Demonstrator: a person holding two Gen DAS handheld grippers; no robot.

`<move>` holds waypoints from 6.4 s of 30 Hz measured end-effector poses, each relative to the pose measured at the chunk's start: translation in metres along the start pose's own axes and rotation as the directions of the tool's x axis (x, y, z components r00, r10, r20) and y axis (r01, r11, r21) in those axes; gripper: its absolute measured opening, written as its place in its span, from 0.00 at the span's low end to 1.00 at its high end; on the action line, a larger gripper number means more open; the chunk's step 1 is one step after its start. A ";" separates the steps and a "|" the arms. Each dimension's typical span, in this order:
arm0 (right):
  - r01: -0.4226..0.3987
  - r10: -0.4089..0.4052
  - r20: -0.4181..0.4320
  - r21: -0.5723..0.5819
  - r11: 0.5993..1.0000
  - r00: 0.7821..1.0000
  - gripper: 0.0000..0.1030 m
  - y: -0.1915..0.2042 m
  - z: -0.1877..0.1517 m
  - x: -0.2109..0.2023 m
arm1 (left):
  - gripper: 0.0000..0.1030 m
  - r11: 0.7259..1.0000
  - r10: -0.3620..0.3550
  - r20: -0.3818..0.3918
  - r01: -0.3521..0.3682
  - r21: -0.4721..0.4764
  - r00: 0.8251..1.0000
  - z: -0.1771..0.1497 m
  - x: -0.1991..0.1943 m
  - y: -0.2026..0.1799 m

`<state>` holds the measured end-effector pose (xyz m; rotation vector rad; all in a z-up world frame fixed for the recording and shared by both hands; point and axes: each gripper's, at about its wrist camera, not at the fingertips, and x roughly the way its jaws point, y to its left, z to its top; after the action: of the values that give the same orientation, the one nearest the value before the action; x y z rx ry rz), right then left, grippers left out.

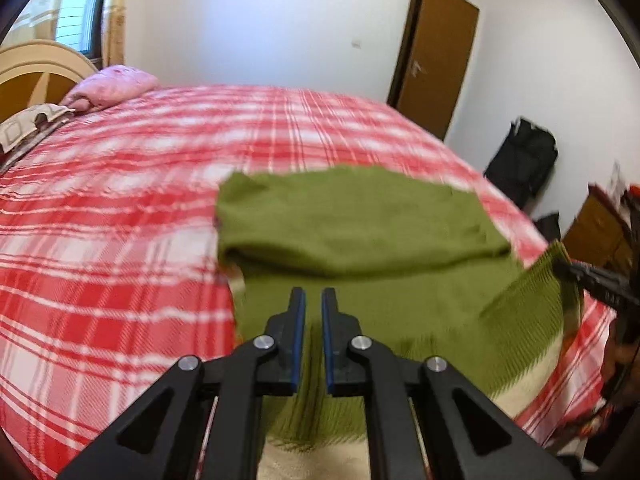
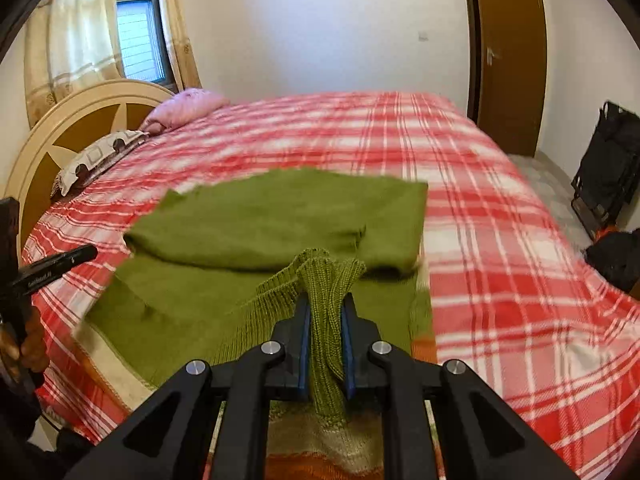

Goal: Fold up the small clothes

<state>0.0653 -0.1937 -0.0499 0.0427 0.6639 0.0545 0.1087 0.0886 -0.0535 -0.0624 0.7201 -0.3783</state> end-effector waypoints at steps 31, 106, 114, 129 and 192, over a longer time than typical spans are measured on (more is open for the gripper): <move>0.035 -0.033 -0.027 0.048 0.998 0.999 0.13 -0.007 -0.021 -0.006 | 0.07 0.996 0.010 -0.140 0.002 0.086 0.990 -0.019 0.024 -0.010; 0.052 -0.047 0.055 -0.087 0.995 0.997 0.13 0.008 0.073 0.029 | 0.11 0.987 0.081 -0.263 -0.040 0.157 0.961 0.024 0.094 -0.006; 0.057 -0.049 0.109 -0.077 0.995 0.993 0.13 0.001 0.100 0.027 | 0.10 0.998 0.009 -0.141 -0.001 0.055 0.990 0.066 0.059 0.003; 0.045 -0.038 0.082 -0.082 0.996 0.996 0.13 -0.004 0.102 0.056 | 0.10 0.999 0.004 -0.165 0.002 0.033 0.986 0.077 0.070 0.029; 0.165 -0.196 -0.178 -0.173 0.971 0.964 0.08 -0.009 0.064 0.185 | 0.68 0.884 0.284 -0.192 -0.334 -0.328 0.939 0.002 0.078 0.087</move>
<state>0.2505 -0.1925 -0.1133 -0.1777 0.8546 -0.0665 0.1917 0.1410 -0.1173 -0.2630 0.9155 0.0614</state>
